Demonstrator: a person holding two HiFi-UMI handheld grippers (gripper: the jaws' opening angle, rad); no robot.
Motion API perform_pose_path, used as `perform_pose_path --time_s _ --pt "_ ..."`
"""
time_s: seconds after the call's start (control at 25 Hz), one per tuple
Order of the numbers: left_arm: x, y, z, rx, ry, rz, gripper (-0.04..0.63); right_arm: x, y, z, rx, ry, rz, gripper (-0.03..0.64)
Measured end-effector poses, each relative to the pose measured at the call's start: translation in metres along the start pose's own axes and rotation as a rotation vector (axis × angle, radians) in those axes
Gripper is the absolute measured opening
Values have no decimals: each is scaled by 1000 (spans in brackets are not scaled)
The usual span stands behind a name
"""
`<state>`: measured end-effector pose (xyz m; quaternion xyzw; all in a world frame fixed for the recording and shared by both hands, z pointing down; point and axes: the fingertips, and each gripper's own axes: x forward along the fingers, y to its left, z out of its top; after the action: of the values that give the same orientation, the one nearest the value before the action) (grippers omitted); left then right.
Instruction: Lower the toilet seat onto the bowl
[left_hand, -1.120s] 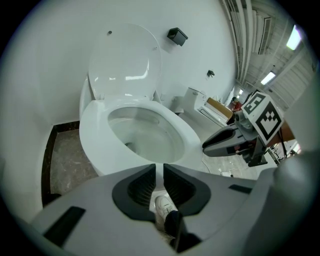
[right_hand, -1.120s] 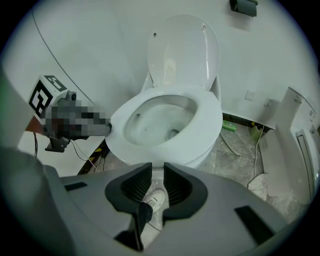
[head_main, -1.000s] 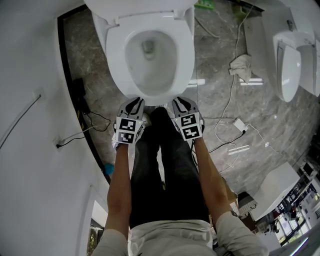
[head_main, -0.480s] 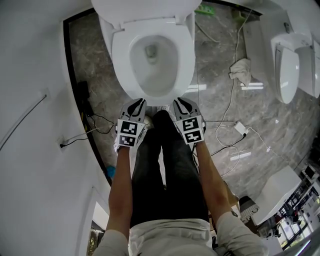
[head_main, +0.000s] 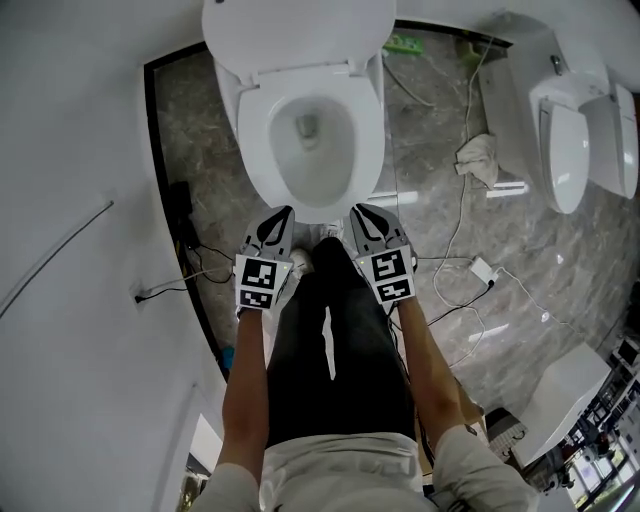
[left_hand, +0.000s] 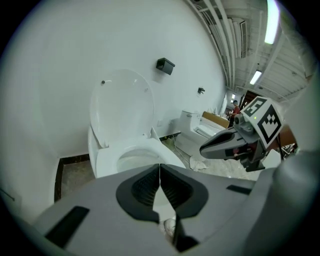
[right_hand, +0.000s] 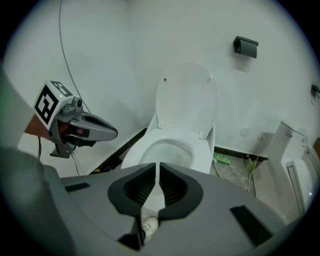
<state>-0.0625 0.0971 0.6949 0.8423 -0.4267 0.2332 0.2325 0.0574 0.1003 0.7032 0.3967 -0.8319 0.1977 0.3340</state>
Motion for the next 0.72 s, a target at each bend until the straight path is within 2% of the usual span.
perform_pose_path --time_s 0.48,0.72 --pt "-58 -12 97 73 -178 27 25 -72 5 93 -113 -192 -35 25" --pt "-85 -25 132 111 -233 23 25 -108 10 124 -89 -258 -52 21"
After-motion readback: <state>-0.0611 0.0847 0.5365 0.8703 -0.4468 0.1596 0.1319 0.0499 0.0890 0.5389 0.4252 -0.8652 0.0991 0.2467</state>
